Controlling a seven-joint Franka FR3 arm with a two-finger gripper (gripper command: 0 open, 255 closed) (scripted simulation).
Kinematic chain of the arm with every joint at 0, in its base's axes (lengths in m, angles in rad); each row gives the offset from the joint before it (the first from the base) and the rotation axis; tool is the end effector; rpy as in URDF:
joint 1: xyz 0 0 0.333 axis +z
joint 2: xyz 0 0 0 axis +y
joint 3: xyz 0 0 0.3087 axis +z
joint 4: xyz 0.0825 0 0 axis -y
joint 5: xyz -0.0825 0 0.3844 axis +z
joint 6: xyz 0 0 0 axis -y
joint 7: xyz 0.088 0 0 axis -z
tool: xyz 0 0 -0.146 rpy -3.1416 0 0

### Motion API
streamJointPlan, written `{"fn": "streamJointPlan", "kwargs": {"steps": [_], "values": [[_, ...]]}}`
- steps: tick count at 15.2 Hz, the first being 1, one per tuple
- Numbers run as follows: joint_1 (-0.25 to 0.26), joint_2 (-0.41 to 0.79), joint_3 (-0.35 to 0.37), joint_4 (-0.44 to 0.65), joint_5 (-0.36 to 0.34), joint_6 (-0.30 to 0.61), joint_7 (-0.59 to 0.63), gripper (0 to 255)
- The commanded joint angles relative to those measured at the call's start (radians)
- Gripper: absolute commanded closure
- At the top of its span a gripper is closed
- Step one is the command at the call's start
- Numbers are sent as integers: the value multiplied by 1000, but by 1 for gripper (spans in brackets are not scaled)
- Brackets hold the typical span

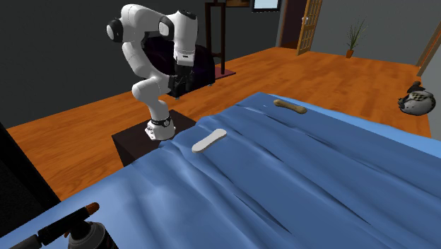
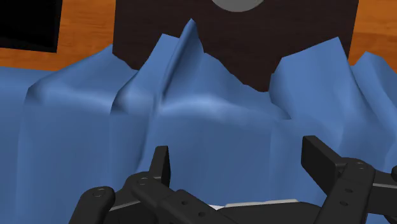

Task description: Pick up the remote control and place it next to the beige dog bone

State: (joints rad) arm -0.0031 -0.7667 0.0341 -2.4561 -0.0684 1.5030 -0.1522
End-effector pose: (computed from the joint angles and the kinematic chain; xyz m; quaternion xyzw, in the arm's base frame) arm 0.2963 -0.0003 0.4897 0.9909 0.0860 -0.0960 0.0398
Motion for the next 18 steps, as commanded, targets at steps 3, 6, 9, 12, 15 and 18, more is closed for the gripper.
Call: {"fn": "streamJointPlan", "kwargs": {"steps": [3, 6, 9, 12, 15, 18], "values": [[30, 29, -49, -30, -36, 81, -137, 0], [76, 89, -121, -61, -78, 205, -340, 0], [126, 167, -189, -75, -106, 330, -539, 0], [181, 258, -251, -74, -114, 451, -739, 0], [241, 356, -306, -62, -100, 564, -943, 0], [305, 457, -351, -41, -62, 666, -1155, 0]]}}
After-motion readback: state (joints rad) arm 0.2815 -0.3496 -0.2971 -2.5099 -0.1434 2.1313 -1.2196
